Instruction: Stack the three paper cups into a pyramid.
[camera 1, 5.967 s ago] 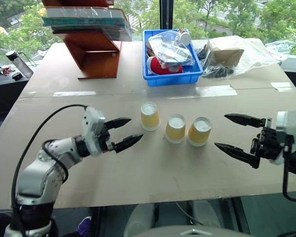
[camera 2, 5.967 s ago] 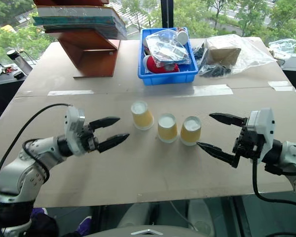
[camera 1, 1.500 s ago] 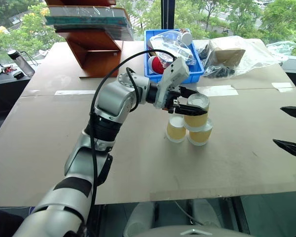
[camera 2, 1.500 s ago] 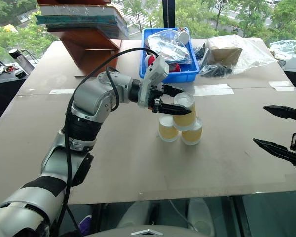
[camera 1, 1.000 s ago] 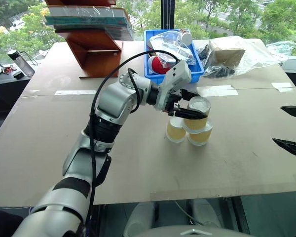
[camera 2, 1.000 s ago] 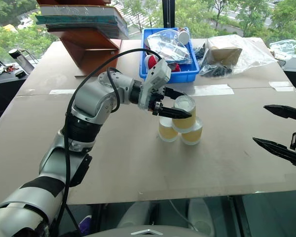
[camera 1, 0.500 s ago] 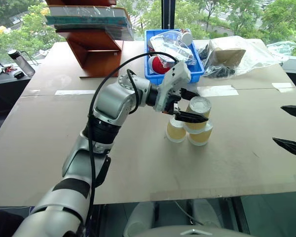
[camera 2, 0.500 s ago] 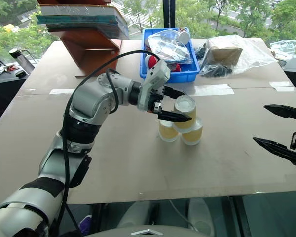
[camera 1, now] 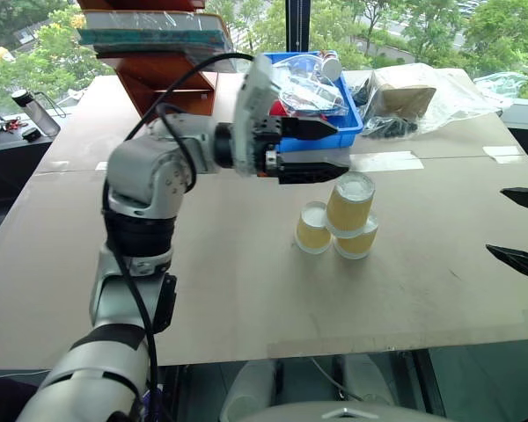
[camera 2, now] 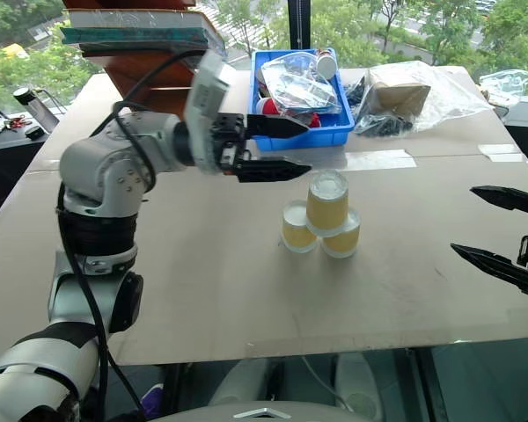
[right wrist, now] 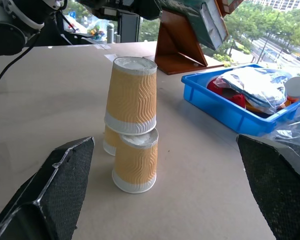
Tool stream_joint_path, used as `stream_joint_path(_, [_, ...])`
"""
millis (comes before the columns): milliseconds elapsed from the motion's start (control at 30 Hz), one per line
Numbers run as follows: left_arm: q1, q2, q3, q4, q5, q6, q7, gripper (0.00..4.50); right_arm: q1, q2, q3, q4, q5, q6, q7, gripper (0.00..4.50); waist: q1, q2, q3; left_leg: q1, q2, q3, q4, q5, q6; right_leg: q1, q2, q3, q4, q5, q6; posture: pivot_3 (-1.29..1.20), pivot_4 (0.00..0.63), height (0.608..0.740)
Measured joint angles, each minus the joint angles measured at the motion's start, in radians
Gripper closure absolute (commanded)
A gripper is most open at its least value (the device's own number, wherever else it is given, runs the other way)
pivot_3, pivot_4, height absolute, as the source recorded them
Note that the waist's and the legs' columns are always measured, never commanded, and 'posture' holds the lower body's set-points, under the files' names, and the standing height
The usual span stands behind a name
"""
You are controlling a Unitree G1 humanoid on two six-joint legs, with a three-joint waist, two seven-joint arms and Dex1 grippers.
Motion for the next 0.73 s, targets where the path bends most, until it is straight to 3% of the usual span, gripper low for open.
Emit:
stream_joint_path(67, [0.067, 0.021, 0.058, -0.053, -0.031, 0.004, 0.033, 0.04, 0.008, 0.002, 0.002, -0.005, -0.002, 0.000, -0.002, 0.00, 0.001, 0.001, 0.000, 0.000, 0.000, 0.000, 0.000, 0.000, 0.000, 0.000, -0.001, 0.000, 0.000, 0.000, 0.000, 0.00, 0.150, 0.740])
stream_joint_path(200, [0.358, 0.056, 0.178, -0.185, -0.074, 0.015, 0.129, 0.04, 0.064, 0.032, 0.018, -0.002, -0.044, -0.010, -0.012, 0.00, 0.001, 0.000, 0.000, 0.000, 0.000, 0.000, -0.003, 0.000, 0.000, -0.001, 0.000, 0.001, -0.001, 0.000, 0.000, 0.00, 0.150, 0.740])
stream_joint_path(433, [0.838, 0.103, 0.284, -0.389, -0.059, -0.041, 0.213, 0.04, 0.165, 0.054, -0.001, 0.074, -0.093, -0.043, -0.002, 0.00, 0.012, 0.001, 0.000, 0.001, 0.000, 0.001, -0.004, 0.000, 0.000, 0.000, -0.001, 0.002, -0.003, 0.000, 0.000, 0.00, 0.150, 0.740])
stream_joint_path(600, [1.118, 0.097, 0.353, -0.440, 0.018, -0.224, 0.220, 0.04, 0.210, 0.053, -0.023, 0.110, -0.120, -0.066, 0.000, 0.00, 0.023, 0.003, -0.002, 0.008, 0.001, 0.003, -0.006, 0.000, 0.000, 0.005, -0.001, 0.003, -0.003, 0.000, -0.001, 0.00, 0.150, 0.740])
stream_joint_path(733, [1.221, 0.065, 0.363, -0.412, 0.064, -0.331, 0.227, 0.04, 0.225, 0.058, -0.023, 0.107, -0.122, -0.068, -0.004, 0.00, 0.029, 0.004, -0.002, 0.008, 0.001, 0.002, -0.006, -0.001, 0.000, 0.008, -0.001, 0.002, -0.005, 0.000, -0.001, 0.00, 0.150, 0.740])
